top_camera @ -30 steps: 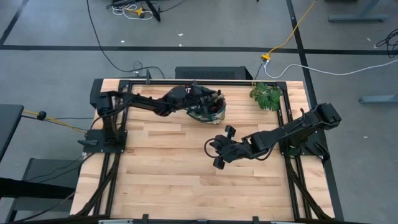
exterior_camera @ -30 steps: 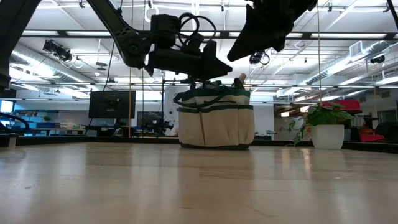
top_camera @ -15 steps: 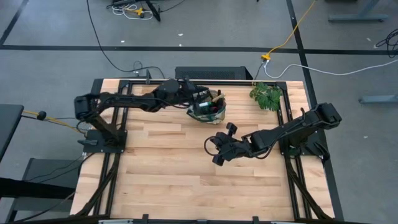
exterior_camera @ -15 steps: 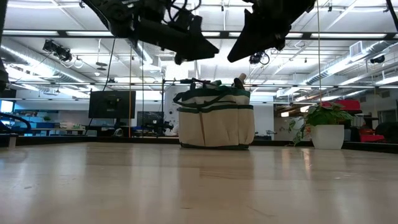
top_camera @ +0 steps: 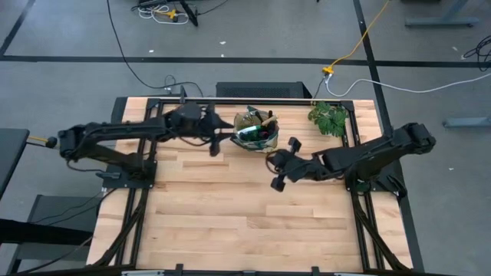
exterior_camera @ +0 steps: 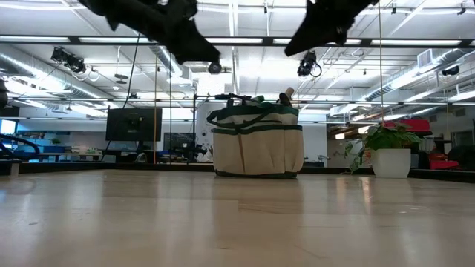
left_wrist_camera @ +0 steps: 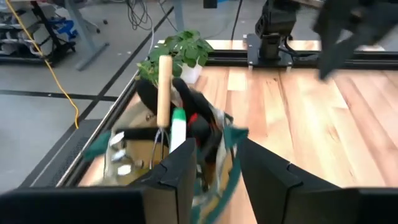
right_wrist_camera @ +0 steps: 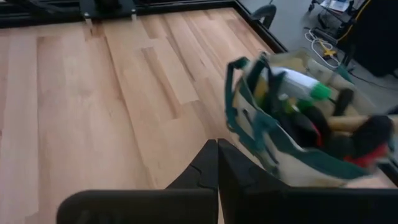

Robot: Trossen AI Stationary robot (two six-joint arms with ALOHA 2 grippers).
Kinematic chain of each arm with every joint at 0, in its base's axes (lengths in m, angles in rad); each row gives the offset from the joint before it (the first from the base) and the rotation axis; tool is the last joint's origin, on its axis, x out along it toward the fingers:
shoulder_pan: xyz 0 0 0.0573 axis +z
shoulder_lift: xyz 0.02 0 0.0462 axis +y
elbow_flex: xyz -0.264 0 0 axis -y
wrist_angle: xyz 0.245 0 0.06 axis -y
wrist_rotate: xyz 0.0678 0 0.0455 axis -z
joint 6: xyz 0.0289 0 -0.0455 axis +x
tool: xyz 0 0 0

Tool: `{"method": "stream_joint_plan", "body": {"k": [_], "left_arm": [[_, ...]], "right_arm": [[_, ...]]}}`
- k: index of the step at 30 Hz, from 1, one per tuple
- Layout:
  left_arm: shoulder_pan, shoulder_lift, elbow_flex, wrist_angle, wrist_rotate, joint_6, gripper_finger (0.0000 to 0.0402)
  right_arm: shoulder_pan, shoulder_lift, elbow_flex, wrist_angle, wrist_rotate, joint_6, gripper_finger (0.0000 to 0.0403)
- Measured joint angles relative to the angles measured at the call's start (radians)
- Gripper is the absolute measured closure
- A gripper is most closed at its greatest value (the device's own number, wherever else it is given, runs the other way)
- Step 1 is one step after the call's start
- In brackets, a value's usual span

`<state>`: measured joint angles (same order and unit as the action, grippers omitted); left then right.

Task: Pick & Place Garden tools in Gardening bag
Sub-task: Return to home position

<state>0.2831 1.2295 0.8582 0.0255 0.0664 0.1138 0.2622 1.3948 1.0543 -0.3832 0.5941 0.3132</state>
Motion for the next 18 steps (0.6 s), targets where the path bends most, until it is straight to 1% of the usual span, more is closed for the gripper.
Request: {"method": "stream_joint_plan", "body": {"k": [4,7,13,18], "left_arm": [[-0.014,-0.119,-0.106,0.004,-0.020,-0.024,0.0281],[-0.028,-0.210,-0.179,0.009,-0.020,-0.029,0.0284],[-0.036,-0.381,-0.323,0.017,-0.019,-0.050,0.0284],[-0.046,-0.497,-0.439,0.052,-0.018,-0.086,0.0285]], "right_arm": [[-0.001,-0.110,-0.108,0.028,0.009,0.018,0.0403],[-0.002,-0.212,-0.222,0.116,0.000,0.018,0.0403],[-0.002,-0.417,-0.481,0.383,-0.012,-0.015,0.0403],[-0.002,-0.543,-0.672,0.641,-0.036,-0.056,0.0403]]}}
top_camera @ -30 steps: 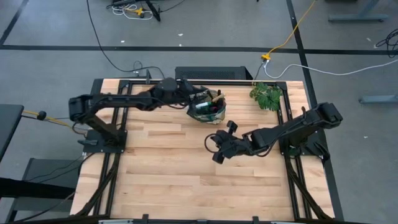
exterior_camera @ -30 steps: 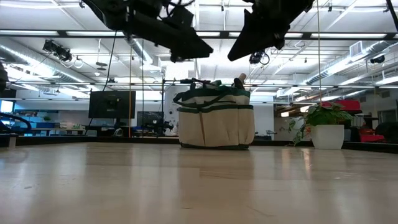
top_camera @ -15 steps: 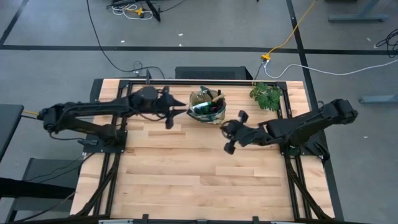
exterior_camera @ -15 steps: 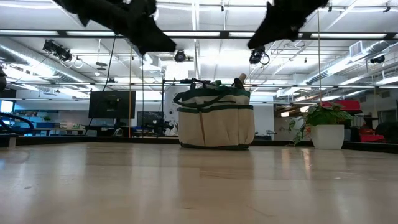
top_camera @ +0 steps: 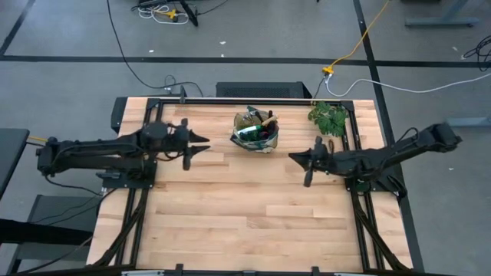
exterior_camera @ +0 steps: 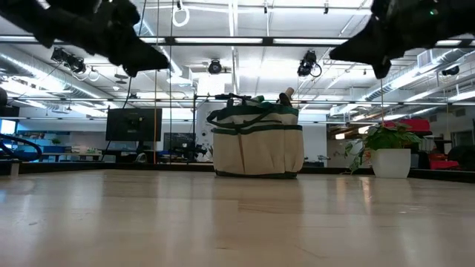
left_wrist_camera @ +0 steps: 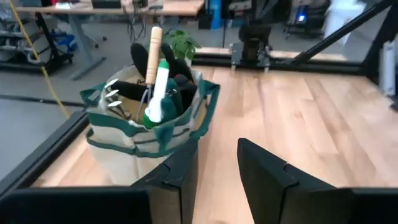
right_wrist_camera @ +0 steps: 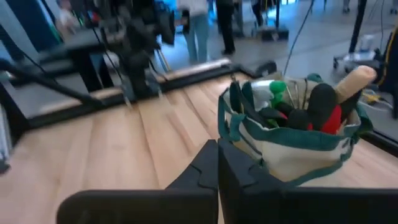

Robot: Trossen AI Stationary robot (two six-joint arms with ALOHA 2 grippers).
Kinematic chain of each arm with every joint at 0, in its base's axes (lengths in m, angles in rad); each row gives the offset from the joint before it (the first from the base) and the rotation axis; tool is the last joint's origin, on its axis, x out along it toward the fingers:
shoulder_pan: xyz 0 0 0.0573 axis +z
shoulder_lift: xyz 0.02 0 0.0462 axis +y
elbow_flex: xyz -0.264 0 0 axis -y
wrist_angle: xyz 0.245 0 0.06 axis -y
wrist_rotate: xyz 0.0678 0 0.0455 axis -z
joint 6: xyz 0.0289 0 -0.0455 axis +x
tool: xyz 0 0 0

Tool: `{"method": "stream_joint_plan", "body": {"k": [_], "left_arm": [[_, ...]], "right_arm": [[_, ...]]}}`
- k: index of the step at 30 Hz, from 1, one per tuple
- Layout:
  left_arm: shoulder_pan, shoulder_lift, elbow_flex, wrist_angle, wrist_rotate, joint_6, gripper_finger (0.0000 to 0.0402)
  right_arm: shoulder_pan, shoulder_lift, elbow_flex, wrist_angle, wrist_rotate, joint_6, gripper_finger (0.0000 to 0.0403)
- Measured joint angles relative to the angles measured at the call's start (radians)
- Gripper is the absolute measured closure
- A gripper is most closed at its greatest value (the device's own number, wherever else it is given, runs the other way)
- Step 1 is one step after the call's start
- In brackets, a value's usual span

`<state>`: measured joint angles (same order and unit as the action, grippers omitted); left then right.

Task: Pick & Place Garden tools in Gardening bag
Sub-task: Return to home position

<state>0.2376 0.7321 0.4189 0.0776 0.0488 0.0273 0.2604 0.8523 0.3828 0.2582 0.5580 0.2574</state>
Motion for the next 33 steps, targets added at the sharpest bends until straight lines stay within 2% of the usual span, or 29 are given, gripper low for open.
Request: {"method": "stream_joint_plan", "body": {"k": [8,14,18,21,25,33], "left_arm": [[-0.028,-0.153,-0.237,0.230,0.005,-0.104,0.0285],[-0.049,-0.192,-0.359,0.277,-0.003,-0.177,0.0285],[-0.067,-0.191,-0.401,0.315,-0.007,-0.189,0.0285],[-0.081,-0.192,-0.410,0.359,-0.015,-0.165,0.0285],[-0.087,-0.191,-0.410,0.373,-0.048,-0.151,0.0285],[-0.087,-0.190,-0.410,0.373,-0.067,-0.174,0.0285]], "right_arm": [[0.000,-0.089,-0.221,0.286,0.002,0.005,0.0403],[0.000,-0.090,-0.301,0.341,0.002,0.043,0.0403],[0.000,-0.090,-0.326,0.366,0.012,0.043,0.0403],[0.000,-0.089,-0.370,0.468,0.011,-0.022,0.0403],[0.000,-0.090,-0.368,0.471,0.001,-0.027,0.0403],[0.000,-0.089,-0.367,0.437,-0.011,0.072,0.0403]]}}
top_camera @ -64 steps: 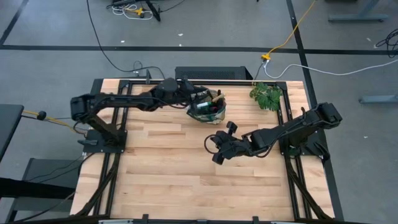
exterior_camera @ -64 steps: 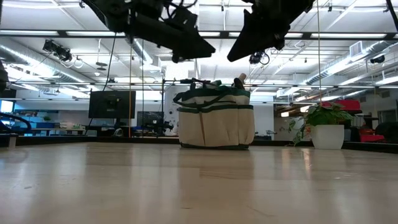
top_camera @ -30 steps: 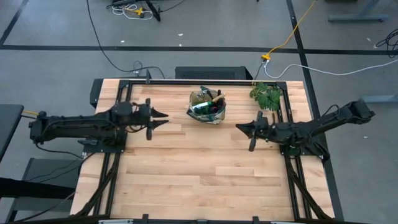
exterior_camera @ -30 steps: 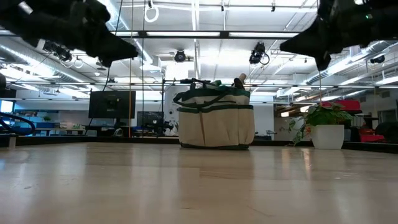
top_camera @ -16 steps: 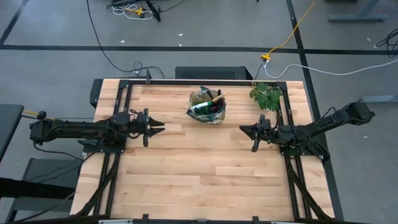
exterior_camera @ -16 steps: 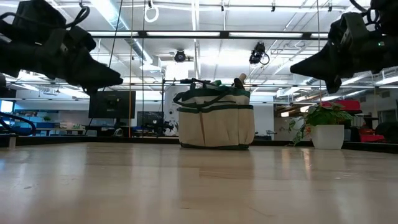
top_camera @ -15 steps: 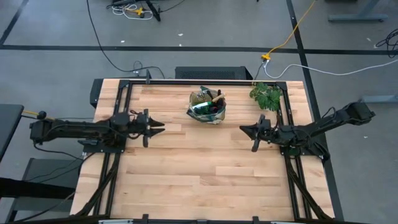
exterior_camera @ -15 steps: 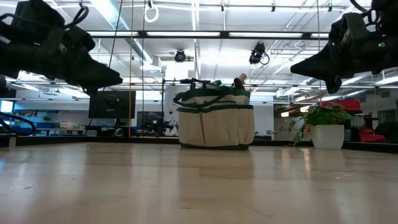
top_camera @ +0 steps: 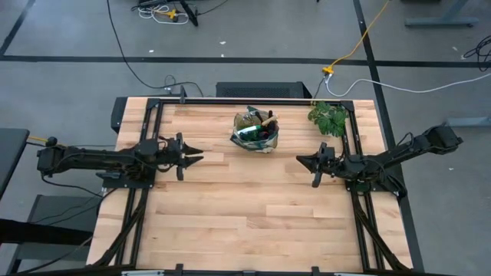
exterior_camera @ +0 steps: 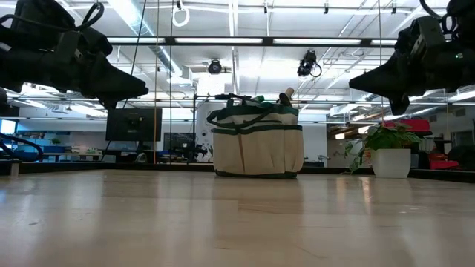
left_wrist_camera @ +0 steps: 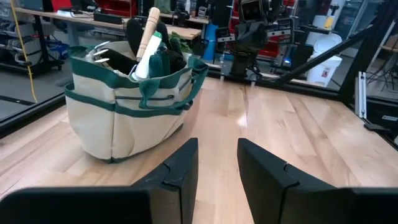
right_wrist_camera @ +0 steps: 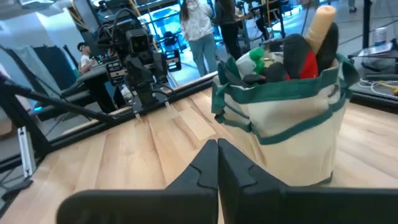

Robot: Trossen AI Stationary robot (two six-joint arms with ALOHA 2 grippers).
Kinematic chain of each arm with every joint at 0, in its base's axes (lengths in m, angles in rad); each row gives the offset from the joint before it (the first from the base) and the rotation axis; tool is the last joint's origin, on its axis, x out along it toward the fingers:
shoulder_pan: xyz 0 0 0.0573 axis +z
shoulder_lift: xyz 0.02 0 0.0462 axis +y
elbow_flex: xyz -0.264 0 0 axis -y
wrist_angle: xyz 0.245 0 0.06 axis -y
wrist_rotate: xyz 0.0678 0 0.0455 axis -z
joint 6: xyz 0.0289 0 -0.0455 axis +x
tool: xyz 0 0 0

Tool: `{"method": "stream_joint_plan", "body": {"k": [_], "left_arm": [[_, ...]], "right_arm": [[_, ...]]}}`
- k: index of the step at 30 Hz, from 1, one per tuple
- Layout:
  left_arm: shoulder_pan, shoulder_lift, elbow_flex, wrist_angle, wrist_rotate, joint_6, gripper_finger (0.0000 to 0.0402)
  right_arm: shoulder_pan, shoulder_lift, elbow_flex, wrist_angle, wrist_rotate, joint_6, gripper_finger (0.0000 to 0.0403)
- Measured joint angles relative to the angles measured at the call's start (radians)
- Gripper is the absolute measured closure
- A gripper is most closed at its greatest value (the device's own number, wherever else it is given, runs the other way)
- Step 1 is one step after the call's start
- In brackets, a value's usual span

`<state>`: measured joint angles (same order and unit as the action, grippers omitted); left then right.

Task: Pick & Place Garden tools in Gardening bag
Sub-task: Return to home position

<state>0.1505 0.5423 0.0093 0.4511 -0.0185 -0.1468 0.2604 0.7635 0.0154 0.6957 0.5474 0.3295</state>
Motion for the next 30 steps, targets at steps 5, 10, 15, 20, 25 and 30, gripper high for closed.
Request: {"method": "stream_joint_plan", "body": {"k": [5,10,15,20,25,30], "left_arm": [[0.000,0.000,0.000,0.000,0.000,0.000,0.0285],[0.001,0.000,0.000,0.000,0.000,0.000,0.0284],[-0.004,-0.019,-0.001,-0.003,0.000,0.001,0.0284],[-0.004,-0.085,-0.001,-0.009,-0.001,0.000,0.0284],[-0.004,-0.189,-0.001,-0.012,-0.004,0.000,0.0284],[-0.004,-0.305,-0.001,-0.014,-0.004,0.000,0.0284]], "right_arm": [[0.000,0.000,0.000,-0.002,-0.016,-0.005,0.0403],[0.000,0.000,0.000,0.000,-0.016,-0.005,0.0403],[0.000,-0.017,0.000,-0.023,-0.015,-0.005,0.0403],[-0.001,-0.131,0.000,-0.030,-0.013,-0.005,0.0403],[-0.002,-0.270,0.001,-0.033,-0.013,-0.005,0.0403],[-0.029,-0.370,0.001,-0.033,-0.016,-0.005,0.0403]]}}
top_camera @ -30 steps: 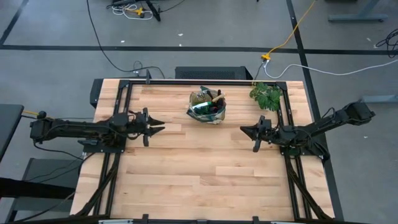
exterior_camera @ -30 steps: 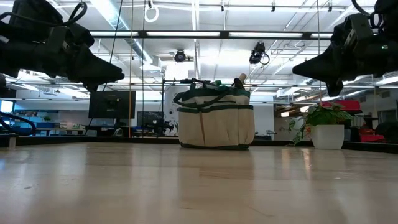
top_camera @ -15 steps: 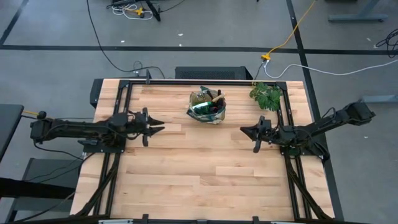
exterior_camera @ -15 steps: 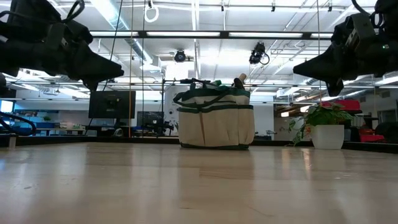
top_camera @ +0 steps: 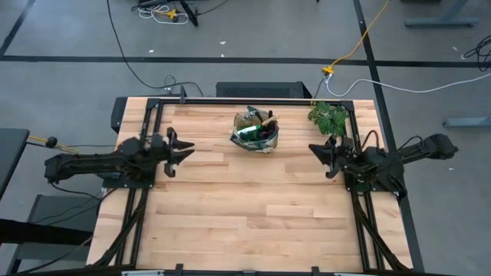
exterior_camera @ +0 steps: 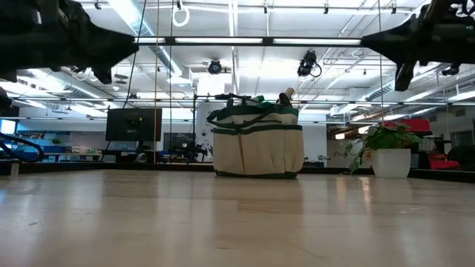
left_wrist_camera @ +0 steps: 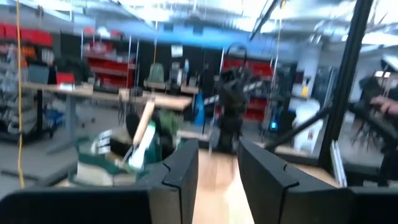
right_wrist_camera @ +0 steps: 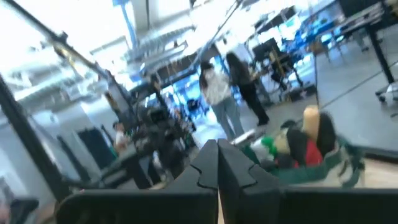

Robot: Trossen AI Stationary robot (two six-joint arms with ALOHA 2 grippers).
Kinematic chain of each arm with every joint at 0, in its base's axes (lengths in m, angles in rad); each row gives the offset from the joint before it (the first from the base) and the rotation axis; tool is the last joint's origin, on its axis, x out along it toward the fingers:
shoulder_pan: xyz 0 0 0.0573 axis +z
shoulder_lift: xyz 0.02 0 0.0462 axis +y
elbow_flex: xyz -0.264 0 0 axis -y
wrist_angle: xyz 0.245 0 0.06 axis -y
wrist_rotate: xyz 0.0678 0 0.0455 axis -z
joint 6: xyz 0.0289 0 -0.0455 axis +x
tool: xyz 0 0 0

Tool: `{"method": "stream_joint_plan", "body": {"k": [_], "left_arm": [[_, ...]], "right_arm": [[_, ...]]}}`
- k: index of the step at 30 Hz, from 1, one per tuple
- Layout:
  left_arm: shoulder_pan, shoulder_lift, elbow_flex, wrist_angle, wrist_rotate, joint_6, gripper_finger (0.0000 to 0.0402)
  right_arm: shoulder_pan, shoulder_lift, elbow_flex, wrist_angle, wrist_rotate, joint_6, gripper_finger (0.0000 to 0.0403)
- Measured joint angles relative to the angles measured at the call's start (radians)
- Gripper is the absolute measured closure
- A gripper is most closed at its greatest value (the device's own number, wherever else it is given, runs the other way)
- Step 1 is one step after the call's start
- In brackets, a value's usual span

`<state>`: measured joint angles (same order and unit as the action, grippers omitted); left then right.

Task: Pick & Place Garden tools in Gardening bag
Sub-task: Return to home position

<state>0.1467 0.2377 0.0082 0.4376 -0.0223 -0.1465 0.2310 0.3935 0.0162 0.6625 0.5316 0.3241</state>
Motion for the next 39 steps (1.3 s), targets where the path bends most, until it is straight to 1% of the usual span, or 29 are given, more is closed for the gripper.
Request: {"method": "stream_joint_plan", "body": {"k": [8,12,14,19,24,30,39], "left_arm": [[0.000,-0.159,0.000,0.000,0.000,0.000,0.0284],[0.000,-0.212,0.000,-0.001,0.000,0.000,0.0284],[0.000,-0.236,0.000,-0.001,0.000,0.000,0.0284],[0.000,-0.235,-0.001,0.011,0.000,0.000,0.0284],[-0.026,-0.236,-0.001,0.004,-0.003,0.000,0.0284],[-0.073,-0.235,-0.001,-0.002,0.000,0.000,0.0284],[-0.073,-0.236,-0.001,-0.001,0.000,0.000,0.0284]], "right_arm": [[-0.124,-0.125,0.000,-0.001,0.003,0.000,0.0403],[-0.156,-0.211,0.000,-0.006,0.003,0.000,0.0403],[-0.166,-0.265,0.000,-0.009,0.003,0.000,0.0403],[-0.199,-0.389,0.000,-0.010,0.003,0.000,0.0403],[-0.221,-0.394,0.001,0.062,0.018,-0.001,0.0403],[-0.222,-0.393,0.001,0.040,0.029,0.000,0.0403],[-0.222,-0.393,0.001,0.029,0.029,0.000,0.0403]]}}
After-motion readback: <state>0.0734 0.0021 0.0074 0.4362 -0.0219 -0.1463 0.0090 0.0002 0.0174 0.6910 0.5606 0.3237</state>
